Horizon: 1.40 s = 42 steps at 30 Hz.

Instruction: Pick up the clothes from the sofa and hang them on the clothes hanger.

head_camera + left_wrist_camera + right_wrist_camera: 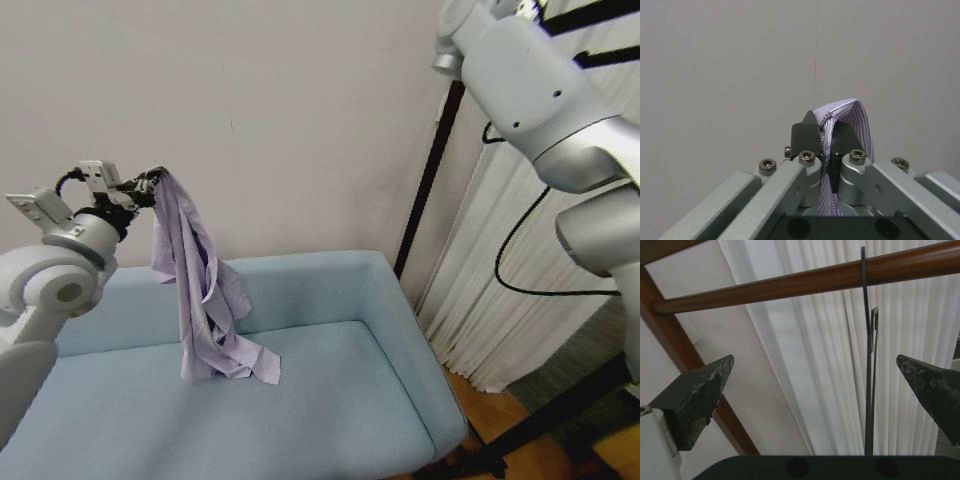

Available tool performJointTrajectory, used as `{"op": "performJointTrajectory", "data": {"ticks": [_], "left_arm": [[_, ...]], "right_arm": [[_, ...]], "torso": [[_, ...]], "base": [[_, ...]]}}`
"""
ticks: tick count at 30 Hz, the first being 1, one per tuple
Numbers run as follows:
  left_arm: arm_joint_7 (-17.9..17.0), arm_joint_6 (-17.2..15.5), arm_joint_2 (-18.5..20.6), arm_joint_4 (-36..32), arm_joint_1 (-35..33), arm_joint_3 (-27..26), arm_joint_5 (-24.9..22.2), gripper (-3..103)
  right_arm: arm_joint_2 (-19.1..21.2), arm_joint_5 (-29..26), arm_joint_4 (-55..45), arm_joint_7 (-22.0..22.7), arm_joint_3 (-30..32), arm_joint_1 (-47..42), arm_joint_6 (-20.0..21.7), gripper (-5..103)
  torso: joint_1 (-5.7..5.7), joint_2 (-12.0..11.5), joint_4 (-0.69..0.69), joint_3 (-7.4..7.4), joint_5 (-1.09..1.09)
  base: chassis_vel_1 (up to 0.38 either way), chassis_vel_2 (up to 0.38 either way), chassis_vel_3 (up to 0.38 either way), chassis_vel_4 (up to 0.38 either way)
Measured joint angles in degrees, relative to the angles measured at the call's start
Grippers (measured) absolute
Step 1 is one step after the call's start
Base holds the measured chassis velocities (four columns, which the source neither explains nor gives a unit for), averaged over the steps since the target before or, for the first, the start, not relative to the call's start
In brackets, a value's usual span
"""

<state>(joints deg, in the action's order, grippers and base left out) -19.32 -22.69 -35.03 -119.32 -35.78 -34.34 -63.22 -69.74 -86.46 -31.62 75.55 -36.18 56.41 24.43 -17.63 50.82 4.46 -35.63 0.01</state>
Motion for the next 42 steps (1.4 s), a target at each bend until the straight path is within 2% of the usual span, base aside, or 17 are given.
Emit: {"op": "performJointTrajectory", "data": {"ticks": [9,32,33,34,36,37,40,41,42], "left_arm": [[0.0,0.0,-0.7,-0.6,-1.4,-0.9,0.5,3],[0.0,0.0,-0.7,-0.8,-0.7,1.1,0.7,3],[0.0,0.0,-0.7,-0.6,-0.5,1.4,0.8,3],[0.0,0.0,-0.7,-0.5,-0.3,1.7,0.8,3],[0.1,0.0,-0.9,-0.3,0.2,2.3,1.0,3],[0.1,0.0,-0.9,-0.3,0.2,2.3,1.0,3],[0.1,0.0,-1.2,0.0,0.8,3.2,1.1,3],[0.1,0.0,-1.2,0.0,0.8,3.2,1.1,3],[0.1,0.1,-1.2,0.1,1.0,3.4,1.2,3]], "right_arm": [[1.7,-0.1,0.1,0.1,-1.1,-0.5,-0.4,100],[3.4,1.6,0.3,-1.3,2.5,-5.1,-1.3,101],[3.5,1.9,0.2,-1.6,2.5,-5.2,-1.6,97],[3.6,2.3,0.2,-2.1,2.4,-5.3,-1.7,97],[3.7,3.0,0.0,-3.0,2.2,-5.4,-2.0,87],[3.7,3.0,0.0,-3.0,2.2,-5.4,-2.0,87],[3.7,3.1,0.1,-3.7,2.3,-5.4,-2.4,71],[3.7,3.1,0.1,-3.7,2.3,-5.4,-2.4,71],[3.7,3.1,0.1,-3.9,2.3,-5.4,-2.5,65]], "torso": [[0.00,0.0,0.01,0.01,-0.01],[0.00,0.0,0.02,0.00,0.01],[0.00,0.0,0.02,0.00,0.00],[0.00,0.0,0.01,0.00,0.00],[0.00,0.0,0.00,0.00,0.00],[0.00,0.0,0.00,0.00,0.00],[0.00,0.0,0.00,0.00,-0.01],[0.00,0.0,0.00,0.00,-0.01],[0.00,0.0,0.01,0.00,0.00]], "base": [[0.000,0.000,0.000,0.000],[0.000,0.000,0.000,0.000],[0.000,0.000,0.000,0.000],[0.000,0.000,0.000,0.000],[0.000,0.000,0.000,0.000],[0.000,0.000,0.000,0.000],[0.000,0.000,0.000,0.000],[0.000,0.000,0.000,0.000],[0.000,0.000,0.000,0.000]]}}
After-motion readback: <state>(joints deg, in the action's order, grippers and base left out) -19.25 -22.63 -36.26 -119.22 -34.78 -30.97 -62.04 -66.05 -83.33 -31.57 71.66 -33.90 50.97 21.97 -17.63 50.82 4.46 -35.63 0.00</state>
